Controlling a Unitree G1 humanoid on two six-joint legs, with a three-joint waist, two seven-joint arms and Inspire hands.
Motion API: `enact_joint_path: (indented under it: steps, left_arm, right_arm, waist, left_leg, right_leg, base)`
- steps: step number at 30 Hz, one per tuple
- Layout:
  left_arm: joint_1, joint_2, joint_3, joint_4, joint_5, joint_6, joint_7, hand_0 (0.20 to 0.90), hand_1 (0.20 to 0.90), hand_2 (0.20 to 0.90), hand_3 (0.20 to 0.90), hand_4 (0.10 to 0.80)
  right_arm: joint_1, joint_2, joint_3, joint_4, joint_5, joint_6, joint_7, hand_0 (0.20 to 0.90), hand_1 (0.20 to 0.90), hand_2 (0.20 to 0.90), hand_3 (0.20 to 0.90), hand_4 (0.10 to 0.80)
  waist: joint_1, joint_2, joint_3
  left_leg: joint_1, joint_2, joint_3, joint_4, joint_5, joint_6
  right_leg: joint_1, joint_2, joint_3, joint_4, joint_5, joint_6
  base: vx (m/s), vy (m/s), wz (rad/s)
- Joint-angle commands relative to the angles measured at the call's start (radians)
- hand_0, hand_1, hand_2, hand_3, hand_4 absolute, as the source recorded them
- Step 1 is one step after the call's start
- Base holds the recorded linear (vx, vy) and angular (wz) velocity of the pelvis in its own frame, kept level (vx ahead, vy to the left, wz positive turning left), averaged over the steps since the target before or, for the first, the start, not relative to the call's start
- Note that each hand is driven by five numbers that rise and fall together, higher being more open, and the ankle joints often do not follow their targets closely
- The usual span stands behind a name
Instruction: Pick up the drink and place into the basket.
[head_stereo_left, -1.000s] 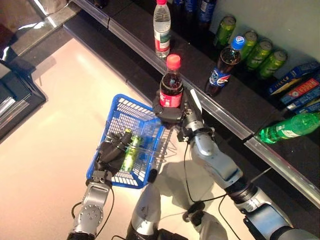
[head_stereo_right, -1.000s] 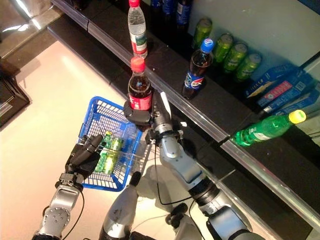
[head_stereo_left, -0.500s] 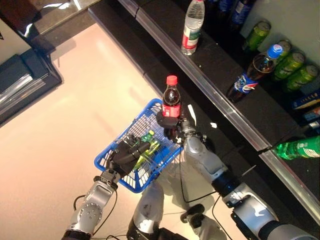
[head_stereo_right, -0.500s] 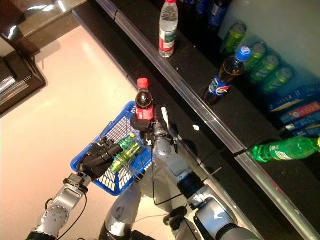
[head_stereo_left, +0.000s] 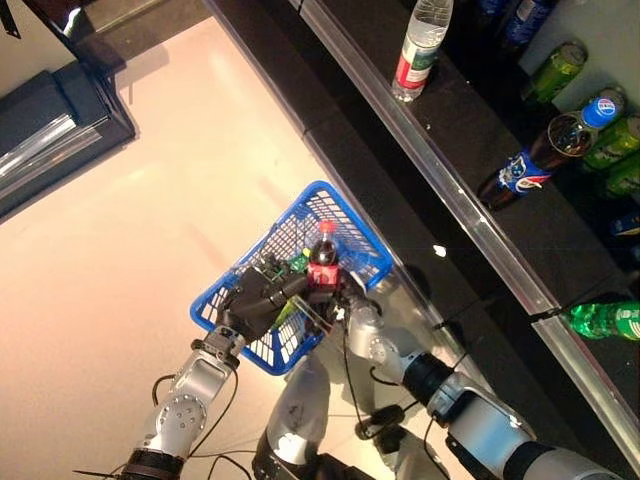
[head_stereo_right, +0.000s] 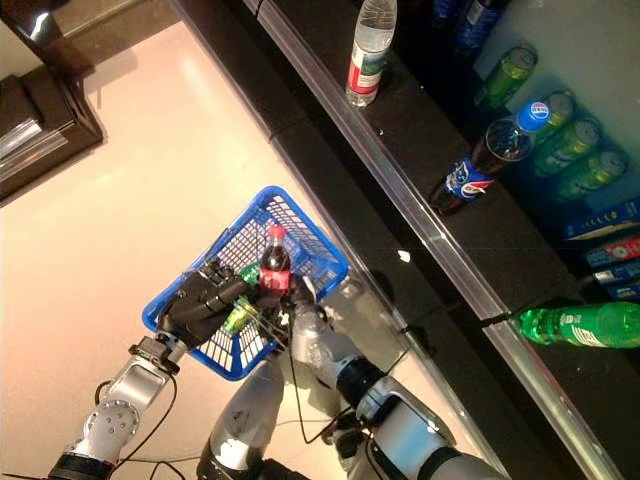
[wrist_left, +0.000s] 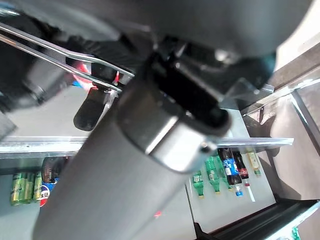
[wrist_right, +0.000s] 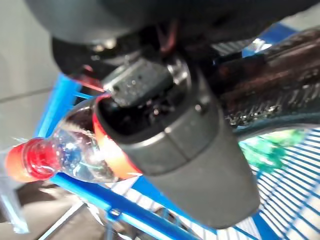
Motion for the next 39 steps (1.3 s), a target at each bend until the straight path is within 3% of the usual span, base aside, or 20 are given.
enact_joint_path:
  steps: [1, 7, 15, 30, 31, 32, 33, 34, 39]
  left_arm:
    - [-0.188, -0.005, 0.001, -0.493, -0.070, -0.151, -0.341, 0.300, 0.300, 0.300, 0.200, 0.100]
    - [-0.225, -0.016, -0.044, -0.537, -0.122, -0.122, -0.371, 0.300, 0.300, 0.300, 0.200, 0.100]
    - [-0.290, -0.022, -0.126, -0.572, -0.162, -0.032, -0.394, 0.300, 0.300, 0.300, 0.200, 0.100]
    - [-0.321, -0.013, -0.176, -0.557, -0.182, -0.027, -0.359, 0.300, 0.300, 0.300, 0.200, 0.100]
    - [-0.322, -0.014, -0.175, -0.554, -0.183, -0.025, -0.359, 0.300, 0.300, 0.300, 0.200, 0.100]
    - [-0.323, -0.014, -0.174, -0.552, -0.185, -0.024, -0.358, 0.300, 0.300, 0.300, 0.200, 0.100]
    - [-0.324, -0.013, -0.173, -0.552, -0.186, -0.024, -0.356, 0.300, 0.300, 0.300, 0.200, 0.100]
    - [-0.327, -0.012, -0.172, -0.552, -0.186, -0.022, -0.352, 0.300, 0.300, 0.300, 0.200, 0.100]
    - [-0.327, -0.009, -0.164, -0.553, -0.196, -0.013, -0.344, 0.300, 0.300, 0.300, 0.200, 0.100]
  right_arm:
    - [-0.146, 0.192, 0.031, -0.105, 0.060, -0.065, 0.138, 0.300, 0.300, 0.300, 0.200, 0.100]
    - [-0.170, 0.209, 0.063, -0.053, 0.044, -0.072, 0.198, 0.300, 0.300, 0.300, 0.200, 0.100]
    - [-0.249, 0.207, -0.008, 0.103, 0.161, -0.062, 0.244, 0.300, 0.300, 0.300, 0.200, 0.100]
    - [-0.363, 0.222, -0.164, 0.372, 0.485, 0.057, 0.302, 0.300, 0.300, 0.300, 0.200, 0.100]
    - [-0.378, 0.217, -0.180, 0.391, 0.497, 0.057, 0.305, 0.415, 0.415, 0.415, 0.335, 0.235]
    - [-0.388, 0.212, -0.190, 0.404, 0.504, 0.056, 0.307, 0.747, 0.747, 0.747, 0.722, 0.622]
    - [-0.393, 0.210, -0.195, 0.411, 0.507, 0.054, 0.308, 0.862, 0.862, 0.862, 0.856, 0.756]
    - [-0.406, 0.202, -0.210, 0.425, 0.523, 0.037, 0.312, 0.900, 0.900, 0.900, 0.900, 0.800]
    - [-0.434, 0.173, -0.264, 0.441, 0.586, 0.009, 0.328, 0.900, 0.900, 0.900, 0.900, 0.800]
  waist:
    - [-0.023, 0.004, -0.046]
    - [-0.021, 0.009, -0.031]
    - [-0.024, 0.023, -0.018]
    - [-0.001, 0.049, -0.018]
    - [0.001, 0.049, -0.018]
    - [0.002, 0.050, -0.018]
    - [0.003, 0.050, -0.018]
    - [0.005, 0.050, -0.018]
    - [0.003, 0.049, -0.018]
  left_leg:
    - [-0.097, -0.048, 0.031, 0.059, 0.047, 0.022]
    - [-0.116, -0.046, 0.032, 0.056, 0.056, 0.027]
    - [-0.138, -0.054, 0.032, 0.064, 0.061, 0.038]
    - [-0.171, -0.058, 0.021, 0.074, 0.063, 0.054]
    - [-0.174, -0.057, 0.020, 0.077, 0.062, 0.054]
    - [-0.175, -0.057, 0.019, 0.079, 0.062, 0.055]
    - [-0.174, -0.057, 0.019, 0.079, 0.062, 0.055]
    - [-0.175, -0.057, 0.019, 0.080, 0.060, 0.056]
    - [-0.182, -0.053, 0.027, 0.089, 0.053, 0.058]
  right_leg:
    - [0.060, 0.015, 0.031, -0.097, 0.110, -0.022]
    - [0.029, 0.005, 0.029, -0.075, 0.115, -0.018]
    - [-0.009, -0.013, 0.029, -0.041, 0.127, -0.015]
    - [-0.069, -0.046, 0.010, 0.035, 0.128, -0.007]
    - [-0.073, -0.048, 0.008, 0.042, 0.127, -0.008]
    - [-0.075, -0.050, 0.007, 0.047, 0.127, -0.008]
    - [-0.076, -0.051, 0.006, 0.049, 0.127, -0.008]
    - [-0.080, -0.054, 0.005, 0.055, 0.126, -0.007]
    - [-0.096, -0.066, 0.004, 0.081, 0.123, -0.003]
  base:
    - [0.000, 0.000, 0.00]
    - [0.000, 0.000, 0.00]
    - [0.007, 0.014, 0.03]
    - [0.017, 0.011, 0.04]
    - [0.033, -0.001, 0.07]
    - [0.028, 0.000, 0.05]
    - [0.030, 0.002, 0.04]
    - [0.035, -0.001, 0.02]
    - [0.025, 0.007, 0.05]
